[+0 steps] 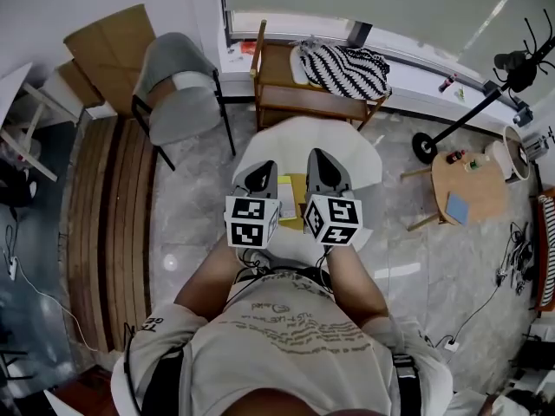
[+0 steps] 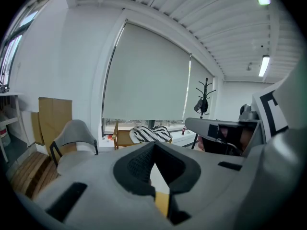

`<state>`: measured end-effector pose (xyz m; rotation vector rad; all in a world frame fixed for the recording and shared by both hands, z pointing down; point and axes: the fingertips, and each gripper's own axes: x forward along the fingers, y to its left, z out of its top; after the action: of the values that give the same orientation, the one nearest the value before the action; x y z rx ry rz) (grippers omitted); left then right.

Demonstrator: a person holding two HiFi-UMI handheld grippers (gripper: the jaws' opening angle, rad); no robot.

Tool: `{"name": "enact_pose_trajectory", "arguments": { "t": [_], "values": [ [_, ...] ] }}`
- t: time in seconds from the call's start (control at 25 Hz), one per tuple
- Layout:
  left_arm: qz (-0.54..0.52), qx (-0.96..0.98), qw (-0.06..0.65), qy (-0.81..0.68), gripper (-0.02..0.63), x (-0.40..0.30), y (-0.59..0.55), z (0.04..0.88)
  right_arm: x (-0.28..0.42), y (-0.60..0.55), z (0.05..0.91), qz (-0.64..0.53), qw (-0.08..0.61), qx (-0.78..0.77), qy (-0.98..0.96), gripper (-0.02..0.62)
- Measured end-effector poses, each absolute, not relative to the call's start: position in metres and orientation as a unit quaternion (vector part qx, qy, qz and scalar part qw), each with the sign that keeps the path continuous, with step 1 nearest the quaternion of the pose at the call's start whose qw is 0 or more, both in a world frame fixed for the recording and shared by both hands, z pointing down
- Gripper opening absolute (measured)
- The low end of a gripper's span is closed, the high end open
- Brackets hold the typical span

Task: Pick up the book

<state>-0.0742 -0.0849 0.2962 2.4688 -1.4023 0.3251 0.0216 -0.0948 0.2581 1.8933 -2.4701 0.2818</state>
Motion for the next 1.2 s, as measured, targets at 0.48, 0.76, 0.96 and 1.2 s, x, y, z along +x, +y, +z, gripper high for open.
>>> {"name": "enact_pose_trajectory", "arguments": {
  "t": [0.48,0.76,0.96,1.2],
  "values": [
    [0.158,0.842,0.192,-0.480,0.012,-0.074,-0.115,0.353,0.033,-0.119,0.307,0.130,0.043,0.614,-0.777,0.026],
    [0.195,0.822,0.248,-0.474,0.012,-0.069,-0.115,0.416,0.043,-0.121,0.374,0.190,0.079,0.611,-0.765,0.026],
    [0.224,0.807,0.283,-0.467,0.012,-0.070,-0.110,0.464,0.033,-0.117,0.427,0.233,0.104,0.597,-0.761,0.026],
    [0.246,0.773,0.338,-0.477,0.012,-0.087,-0.107,0.529,0.024,-0.117,0.496,0.267,0.137,0.578,-0.759,0.026]
  ]
}}
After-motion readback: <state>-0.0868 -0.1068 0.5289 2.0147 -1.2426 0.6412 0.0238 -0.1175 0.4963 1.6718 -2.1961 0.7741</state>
